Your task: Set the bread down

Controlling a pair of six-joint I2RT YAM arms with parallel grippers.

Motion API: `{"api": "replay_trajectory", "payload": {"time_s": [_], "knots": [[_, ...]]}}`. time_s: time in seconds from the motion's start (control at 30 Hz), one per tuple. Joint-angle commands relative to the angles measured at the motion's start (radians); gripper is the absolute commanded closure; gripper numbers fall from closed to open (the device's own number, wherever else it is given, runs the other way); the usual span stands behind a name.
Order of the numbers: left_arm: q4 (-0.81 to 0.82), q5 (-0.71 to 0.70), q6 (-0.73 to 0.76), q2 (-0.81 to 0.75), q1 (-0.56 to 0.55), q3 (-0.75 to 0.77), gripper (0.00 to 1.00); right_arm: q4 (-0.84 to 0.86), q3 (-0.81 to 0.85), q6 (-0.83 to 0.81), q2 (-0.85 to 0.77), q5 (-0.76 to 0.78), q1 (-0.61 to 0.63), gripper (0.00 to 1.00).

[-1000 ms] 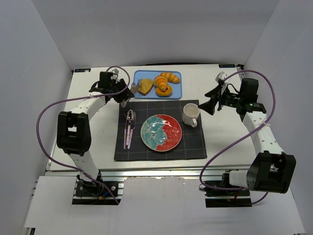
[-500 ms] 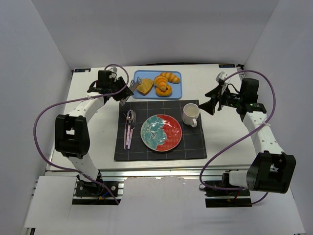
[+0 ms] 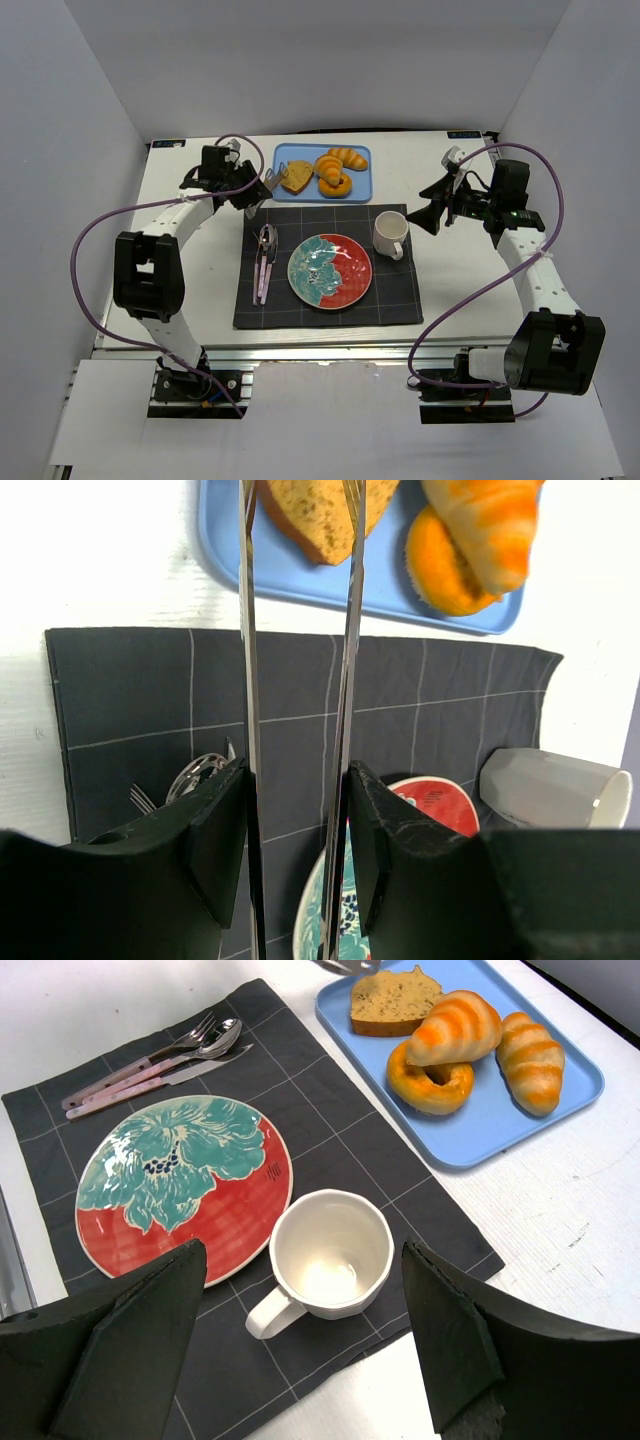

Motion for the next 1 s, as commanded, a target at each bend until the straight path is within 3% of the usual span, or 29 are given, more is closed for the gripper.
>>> {"api": "replay_trajectory", "payload": {"time_s": [0.0, 0.47, 0.7, 0.97], "knots": [[0.008, 0.015, 0.01, 0.021, -0.004, 0.028, 0.48, 0.031, 0.002, 0.006, -0.017, -0.027, -0.008, 0.17], [0.062, 0.078, -0.026, 0.054, -0.01, 0.026, 0.49, 0.029, 0.002, 0.008, -0.014, -0.028, -0.012, 0.17], [0.074, 0.081, -0.031, 0.057, -0.01, 0.01, 0.55, 0.028, 0.005, 0.008, -0.013, -0.03, -0.014, 0.17], [0.058, 0.064, -0.01, -0.013, -0.009, -0.006, 0.92, 0.022, 0.016, 0.009, -0.019, -0.034, -0.017, 0.17]]}}
